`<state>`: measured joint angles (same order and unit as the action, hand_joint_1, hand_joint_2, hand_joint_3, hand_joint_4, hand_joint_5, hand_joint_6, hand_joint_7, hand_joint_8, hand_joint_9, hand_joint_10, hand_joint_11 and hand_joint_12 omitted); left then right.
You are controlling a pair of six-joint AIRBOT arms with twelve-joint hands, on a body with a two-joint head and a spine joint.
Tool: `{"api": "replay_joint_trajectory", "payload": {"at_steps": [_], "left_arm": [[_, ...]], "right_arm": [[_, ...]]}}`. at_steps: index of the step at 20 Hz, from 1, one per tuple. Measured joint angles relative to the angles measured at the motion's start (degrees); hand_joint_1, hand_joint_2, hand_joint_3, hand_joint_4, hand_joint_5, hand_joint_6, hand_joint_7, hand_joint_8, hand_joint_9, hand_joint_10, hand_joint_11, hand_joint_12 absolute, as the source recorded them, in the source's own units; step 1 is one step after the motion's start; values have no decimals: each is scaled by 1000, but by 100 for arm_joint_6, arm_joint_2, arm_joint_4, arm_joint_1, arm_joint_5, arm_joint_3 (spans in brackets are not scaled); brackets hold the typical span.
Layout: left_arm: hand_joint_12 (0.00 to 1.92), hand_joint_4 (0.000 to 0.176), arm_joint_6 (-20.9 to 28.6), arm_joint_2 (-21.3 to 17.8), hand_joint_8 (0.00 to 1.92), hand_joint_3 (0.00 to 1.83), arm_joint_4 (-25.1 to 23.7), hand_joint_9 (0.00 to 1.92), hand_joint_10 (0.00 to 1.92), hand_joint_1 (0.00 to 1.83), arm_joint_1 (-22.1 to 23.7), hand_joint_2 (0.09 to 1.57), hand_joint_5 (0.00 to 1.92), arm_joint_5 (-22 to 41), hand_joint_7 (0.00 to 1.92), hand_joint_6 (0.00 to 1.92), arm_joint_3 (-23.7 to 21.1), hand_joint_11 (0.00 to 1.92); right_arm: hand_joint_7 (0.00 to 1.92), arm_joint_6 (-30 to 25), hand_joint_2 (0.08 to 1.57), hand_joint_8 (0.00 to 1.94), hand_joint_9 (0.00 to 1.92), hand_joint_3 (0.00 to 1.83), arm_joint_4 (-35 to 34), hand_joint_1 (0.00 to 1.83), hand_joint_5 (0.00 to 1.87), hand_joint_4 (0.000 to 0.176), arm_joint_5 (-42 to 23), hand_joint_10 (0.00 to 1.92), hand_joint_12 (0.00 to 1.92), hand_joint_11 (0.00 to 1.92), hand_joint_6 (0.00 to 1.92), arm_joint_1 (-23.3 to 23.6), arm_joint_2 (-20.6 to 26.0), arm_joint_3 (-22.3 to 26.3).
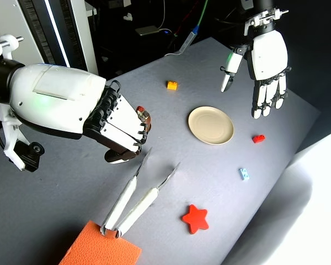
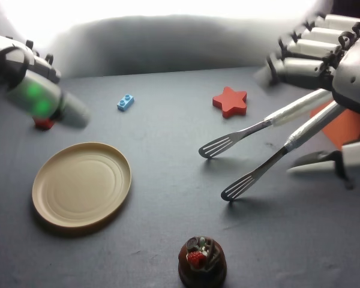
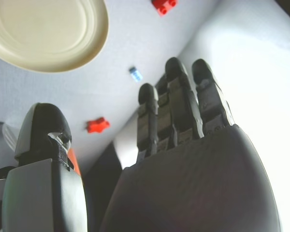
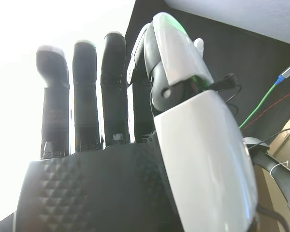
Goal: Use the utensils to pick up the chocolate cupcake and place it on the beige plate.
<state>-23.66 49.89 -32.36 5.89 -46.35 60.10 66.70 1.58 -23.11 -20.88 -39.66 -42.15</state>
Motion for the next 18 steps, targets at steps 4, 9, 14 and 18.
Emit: {"api": "replay_joint_trajectory", "payload": {"at_steps": [4,9,14,18], "left_arm": [[0,0,-4,26,0,11,2,0,0,50,0,1045,0,24,0,0,-7,0],[0,0,-4,48,0,7,4,0,0,56,2,1051,0,13,0,0,33,0],[0,0,-7,61,0,0,7,0,0,39,7,1041,0,28,0,0,59,0],[0,0,-31,66,0,5,-68,0,0,16,7,1057,0,46,0,0,138,0]], "right_arm": [[56,2,929,3,89,7,4,60,22,0,-26,1,412,0,1,0,0,11],[61,629,933,0,87,0,-1239,70,25,0,271,0,370,0,1,140,-26,15],[104,1038,927,4,130,0,-1528,117,62,0,1034,5,547,0,3,608,-190,-127],[73,1091,899,5,93,0,-1803,183,39,0,2004,6,395,0,5,1224,-420,-354]]}}
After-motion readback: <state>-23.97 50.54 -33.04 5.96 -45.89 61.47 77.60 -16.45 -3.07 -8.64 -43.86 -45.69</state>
